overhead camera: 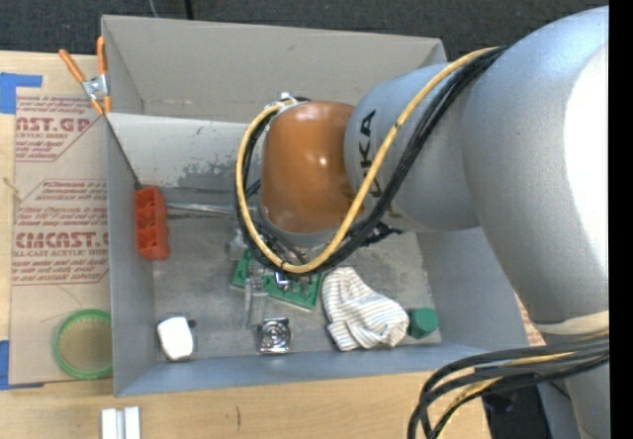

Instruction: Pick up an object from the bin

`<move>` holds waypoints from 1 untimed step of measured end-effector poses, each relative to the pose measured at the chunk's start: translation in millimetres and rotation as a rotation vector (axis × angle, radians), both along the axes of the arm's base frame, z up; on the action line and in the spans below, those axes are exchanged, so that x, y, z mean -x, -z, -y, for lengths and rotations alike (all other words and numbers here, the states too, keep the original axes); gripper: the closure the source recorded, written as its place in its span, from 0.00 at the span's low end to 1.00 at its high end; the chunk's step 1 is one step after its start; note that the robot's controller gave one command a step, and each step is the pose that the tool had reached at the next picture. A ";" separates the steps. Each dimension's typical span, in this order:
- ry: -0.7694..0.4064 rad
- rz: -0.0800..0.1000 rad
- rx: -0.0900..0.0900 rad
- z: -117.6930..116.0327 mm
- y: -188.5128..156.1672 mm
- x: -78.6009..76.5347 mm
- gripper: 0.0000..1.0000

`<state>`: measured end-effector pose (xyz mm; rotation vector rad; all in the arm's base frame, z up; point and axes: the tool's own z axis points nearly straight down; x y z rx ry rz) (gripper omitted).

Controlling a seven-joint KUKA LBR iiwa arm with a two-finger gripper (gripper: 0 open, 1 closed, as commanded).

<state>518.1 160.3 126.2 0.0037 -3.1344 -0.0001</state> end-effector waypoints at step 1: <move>0.002 0.007 -0.001 0.9 -4.6 -2.1 0.00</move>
Offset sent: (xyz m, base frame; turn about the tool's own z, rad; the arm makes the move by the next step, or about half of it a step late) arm 0.0260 -0.0650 -0.0562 0.0933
